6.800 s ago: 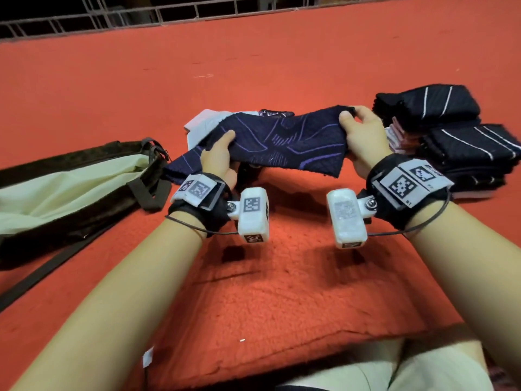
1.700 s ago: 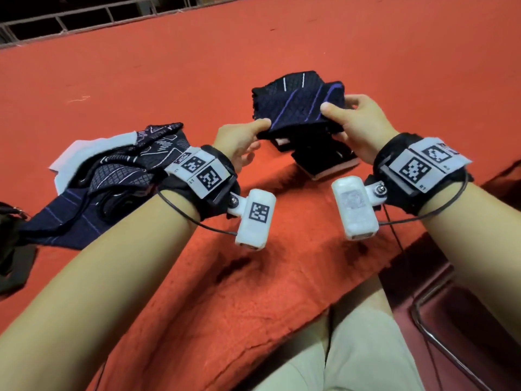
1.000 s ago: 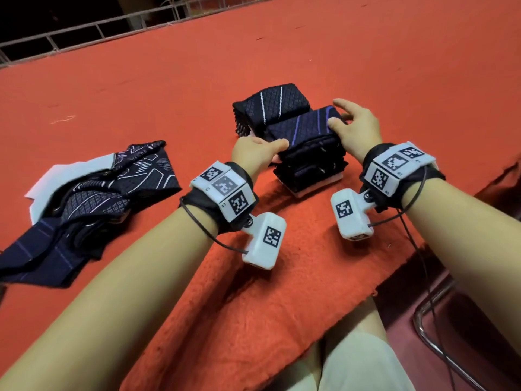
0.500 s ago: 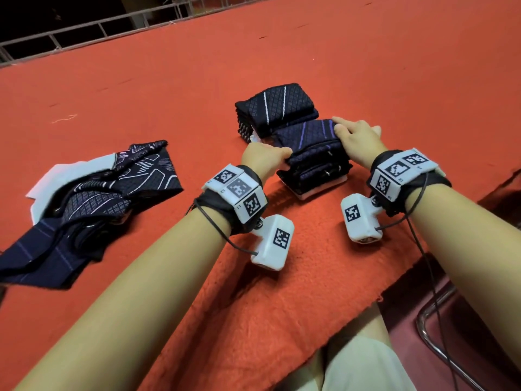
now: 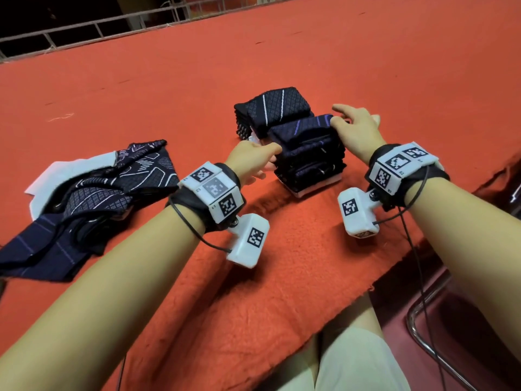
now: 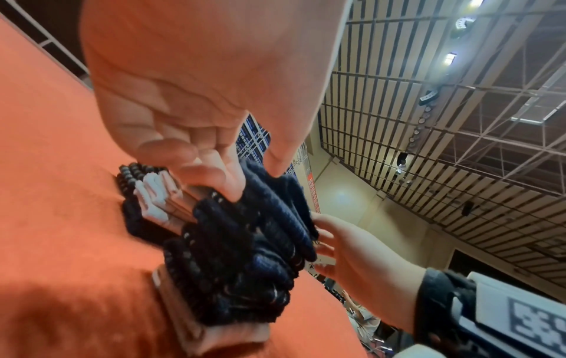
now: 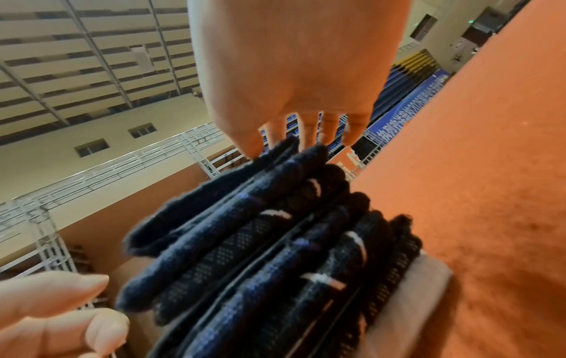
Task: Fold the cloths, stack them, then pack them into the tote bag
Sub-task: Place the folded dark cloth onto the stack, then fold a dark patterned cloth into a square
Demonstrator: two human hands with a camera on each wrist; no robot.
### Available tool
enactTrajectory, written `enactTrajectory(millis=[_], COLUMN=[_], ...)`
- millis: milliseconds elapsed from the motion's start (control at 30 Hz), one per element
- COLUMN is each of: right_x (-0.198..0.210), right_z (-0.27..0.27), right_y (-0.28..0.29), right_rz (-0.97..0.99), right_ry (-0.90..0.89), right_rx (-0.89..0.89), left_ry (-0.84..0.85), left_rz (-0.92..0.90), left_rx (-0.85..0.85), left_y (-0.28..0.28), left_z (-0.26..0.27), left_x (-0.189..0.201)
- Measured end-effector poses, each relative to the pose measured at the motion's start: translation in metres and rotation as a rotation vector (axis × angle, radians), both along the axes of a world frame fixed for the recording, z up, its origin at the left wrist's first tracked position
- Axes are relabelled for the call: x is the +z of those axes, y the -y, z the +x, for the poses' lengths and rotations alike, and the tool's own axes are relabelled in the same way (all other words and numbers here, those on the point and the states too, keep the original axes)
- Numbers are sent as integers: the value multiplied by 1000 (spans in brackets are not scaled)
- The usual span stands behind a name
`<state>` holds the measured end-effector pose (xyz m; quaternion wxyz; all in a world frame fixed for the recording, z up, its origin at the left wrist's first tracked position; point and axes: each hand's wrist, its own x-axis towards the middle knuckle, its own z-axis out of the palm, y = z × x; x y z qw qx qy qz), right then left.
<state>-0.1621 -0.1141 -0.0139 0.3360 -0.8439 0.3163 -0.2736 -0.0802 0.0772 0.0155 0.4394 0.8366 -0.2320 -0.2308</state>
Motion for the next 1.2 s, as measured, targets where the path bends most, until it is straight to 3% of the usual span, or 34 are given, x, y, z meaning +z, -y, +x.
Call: enactTrajectory(millis=[167, 400, 600, 900, 1067, 1200], right_x=[16, 32, 37, 14, 2, -9], right_z=[3, 36, 68, 115, 139, 160], right_y=[-22, -85, -158, -249, -291, -316], right_rz=[-149, -275, -322, -310, -330, -406], right_ry=[87, 59, 28, -214, -253, -280], right_rx=[-64, 110, 329, 641, 719, 726], left_ry=[160, 344, 402, 416, 461, 463], left_rz=[16, 67, 125, 238, 307, 444], left_rx=[-26, 12, 87, 313, 392, 310], left_y=[-30, -83, -147, -253, -298, -316], left_z=[16, 39, 67, 111, 122, 125], left_x=[10, 16, 17, 9, 1, -13])
